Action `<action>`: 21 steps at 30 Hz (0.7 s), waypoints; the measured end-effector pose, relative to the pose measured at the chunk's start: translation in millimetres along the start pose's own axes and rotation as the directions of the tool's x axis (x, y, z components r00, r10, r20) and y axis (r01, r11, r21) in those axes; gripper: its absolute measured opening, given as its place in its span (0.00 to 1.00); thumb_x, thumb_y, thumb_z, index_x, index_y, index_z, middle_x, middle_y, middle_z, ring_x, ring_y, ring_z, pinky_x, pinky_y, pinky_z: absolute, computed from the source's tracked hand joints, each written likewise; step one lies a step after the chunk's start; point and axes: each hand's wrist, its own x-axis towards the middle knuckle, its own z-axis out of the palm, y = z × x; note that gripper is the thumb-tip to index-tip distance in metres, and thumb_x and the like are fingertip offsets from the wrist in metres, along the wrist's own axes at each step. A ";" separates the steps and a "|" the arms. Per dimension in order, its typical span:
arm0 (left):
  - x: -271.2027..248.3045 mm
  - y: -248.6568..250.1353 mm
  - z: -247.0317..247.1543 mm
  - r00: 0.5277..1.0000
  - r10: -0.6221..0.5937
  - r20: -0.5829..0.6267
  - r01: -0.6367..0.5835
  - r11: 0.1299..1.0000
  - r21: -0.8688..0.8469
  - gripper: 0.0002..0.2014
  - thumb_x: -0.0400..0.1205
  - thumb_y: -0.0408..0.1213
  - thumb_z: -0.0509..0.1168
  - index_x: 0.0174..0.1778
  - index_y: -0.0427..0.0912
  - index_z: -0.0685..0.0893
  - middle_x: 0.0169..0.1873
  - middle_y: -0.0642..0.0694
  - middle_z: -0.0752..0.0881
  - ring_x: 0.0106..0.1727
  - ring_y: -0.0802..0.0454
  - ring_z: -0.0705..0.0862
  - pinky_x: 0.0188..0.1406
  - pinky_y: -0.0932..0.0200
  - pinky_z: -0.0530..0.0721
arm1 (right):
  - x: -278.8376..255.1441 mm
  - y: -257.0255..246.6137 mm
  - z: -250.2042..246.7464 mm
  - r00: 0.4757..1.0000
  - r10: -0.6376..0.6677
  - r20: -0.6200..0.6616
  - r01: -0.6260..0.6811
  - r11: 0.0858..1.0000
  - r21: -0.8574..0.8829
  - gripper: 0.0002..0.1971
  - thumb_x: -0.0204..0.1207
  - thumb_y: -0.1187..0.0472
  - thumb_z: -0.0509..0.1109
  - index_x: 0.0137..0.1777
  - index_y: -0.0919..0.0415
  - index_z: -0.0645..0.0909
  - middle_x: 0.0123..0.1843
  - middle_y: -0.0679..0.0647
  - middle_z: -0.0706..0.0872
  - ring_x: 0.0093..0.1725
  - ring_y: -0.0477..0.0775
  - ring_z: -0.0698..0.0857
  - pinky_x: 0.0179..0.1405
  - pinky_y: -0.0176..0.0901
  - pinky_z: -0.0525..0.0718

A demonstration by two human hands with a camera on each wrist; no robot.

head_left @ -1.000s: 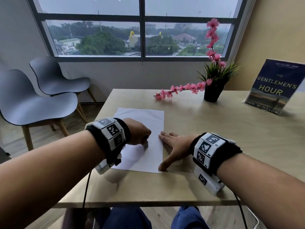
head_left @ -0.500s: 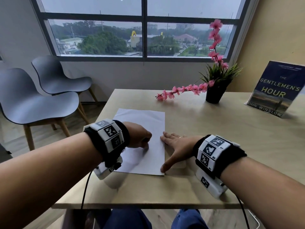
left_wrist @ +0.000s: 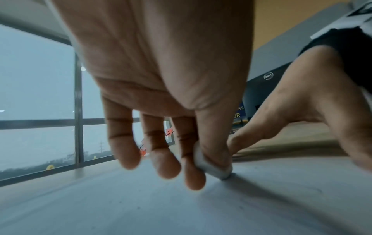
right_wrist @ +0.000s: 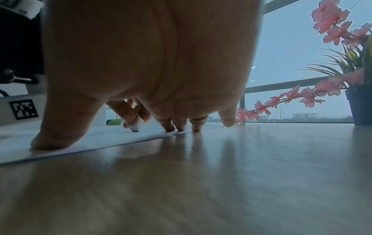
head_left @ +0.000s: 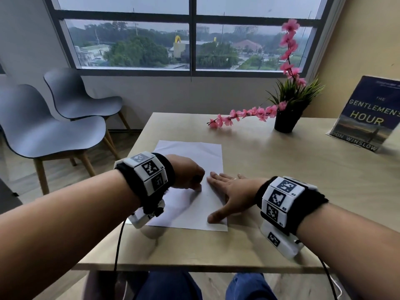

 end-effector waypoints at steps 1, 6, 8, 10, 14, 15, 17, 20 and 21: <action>-1.9 1.3 1.3 1.000 0.023 0.004 -0.023 1.000 -0.005 0.14 0.84 0.52 0.59 0.56 0.47 0.79 0.53 0.48 0.85 0.48 0.49 0.79 0.46 0.56 0.75 | -0.1 0.0 -0.3 1.000 0.001 0.002 -0.001 1.000 -0.002 0.58 0.68 0.27 0.67 0.86 0.50 0.33 0.86 0.44 0.33 0.85 0.45 0.37 0.83 0.61 0.37; -8.5 13.7 5.3 0.990 0.117 0.075 -0.119 0.993 0.024 0.14 0.84 0.52 0.59 0.57 0.47 0.80 0.52 0.48 0.85 0.51 0.47 0.82 0.46 0.56 0.75 | -1.2 0.0 -0.8 1.000 -0.003 0.008 0.003 1.000 0.003 0.59 0.68 0.27 0.67 0.86 0.50 0.33 0.86 0.44 0.33 0.85 0.45 0.37 0.83 0.61 0.37; -5.2 8.7 0.4 0.995 0.078 0.057 -0.079 0.997 0.022 0.14 0.84 0.52 0.59 0.57 0.47 0.80 0.53 0.49 0.86 0.51 0.48 0.82 0.46 0.57 0.74 | -0.7 0.1 -0.9 1.000 0.000 0.003 0.000 1.000 0.002 0.59 0.68 0.27 0.67 0.86 0.50 0.34 0.86 0.44 0.34 0.85 0.45 0.37 0.83 0.61 0.37; -2.8 4.4 -2.0 0.999 0.036 0.029 -0.037 0.998 0.042 0.14 0.84 0.53 0.59 0.58 0.48 0.79 0.54 0.49 0.85 0.52 0.48 0.81 0.46 0.57 0.73 | -0.9 -0.4 -0.8 1.000 0.004 -0.003 -0.004 1.000 0.003 0.59 0.68 0.27 0.67 0.86 0.50 0.34 0.86 0.43 0.34 0.85 0.44 0.38 0.83 0.61 0.37; -8.6 13.5 4.3 0.996 0.070 0.047 -0.075 0.992 0.101 0.14 0.85 0.51 0.58 0.58 0.47 0.79 0.52 0.48 0.83 0.47 0.47 0.78 0.42 0.56 0.70 | -1.8 -0.2 -1.3 1.000 0.005 0.005 -0.005 1.000 0.004 0.59 0.68 0.27 0.67 0.86 0.50 0.34 0.86 0.43 0.34 0.85 0.44 0.37 0.83 0.62 0.37; -11.7 16.6 6.4 0.994 0.091 0.060 -0.097 0.989 0.114 0.14 0.85 0.51 0.57 0.58 0.47 0.79 0.50 0.48 0.83 0.45 0.49 0.76 0.42 0.57 0.69 | -2.0 -0.1 -1.4 1.000 0.004 0.008 -0.004 1.000 0.006 0.59 0.68 0.27 0.67 0.86 0.50 0.34 0.86 0.43 0.34 0.85 0.44 0.37 0.83 0.61 0.37; -15.3 17.0 6.2 0.992 0.106 0.071 -0.113 0.987 0.115 0.14 0.85 0.52 0.58 0.58 0.47 0.78 0.48 0.49 0.82 0.44 0.51 0.74 0.42 0.57 0.69 | -2.3 0.0 -1.9 1.000 0.002 0.006 -0.002 1.000 0.009 0.59 0.68 0.27 0.67 0.86 0.50 0.34 0.86 0.43 0.34 0.85 0.44 0.37 0.83 0.61 0.36; -12.0 9.2 1.7 0.997 0.055 0.058 -0.059 0.995 0.081 0.15 0.84 0.54 0.58 0.58 0.48 0.79 0.53 0.49 0.84 0.45 0.51 0.75 0.44 0.56 0.72 | -2.3 0.0 -2.2 1.000 0.004 0.007 -0.004 1.000 0.000 0.59 0.67 0.27 0.67 0.86 0.49 0.34 0.86 0.43 0.34 0.85 0.44 0.38 0.82 0.62 0.36; -11.8 7.9 1.3 0.997 0.051 0.052 -0.055 0.995 0.085 0.15 0.84 0.53 0.58 0.58 0.48 0.79 0.54 0.48 0.84 0.46 0.51 0.75 0.45 0.56 0.73 | -2.5 -0.2 -2.0 1.000 0.005 0.006 -0.005 1.000 -0.001 0.59 0.67 0.26 0.67 0.86 0.49 0.34 0.86 0.43 0.34 0.85 0.44 0.38 0.82 0.62 0.37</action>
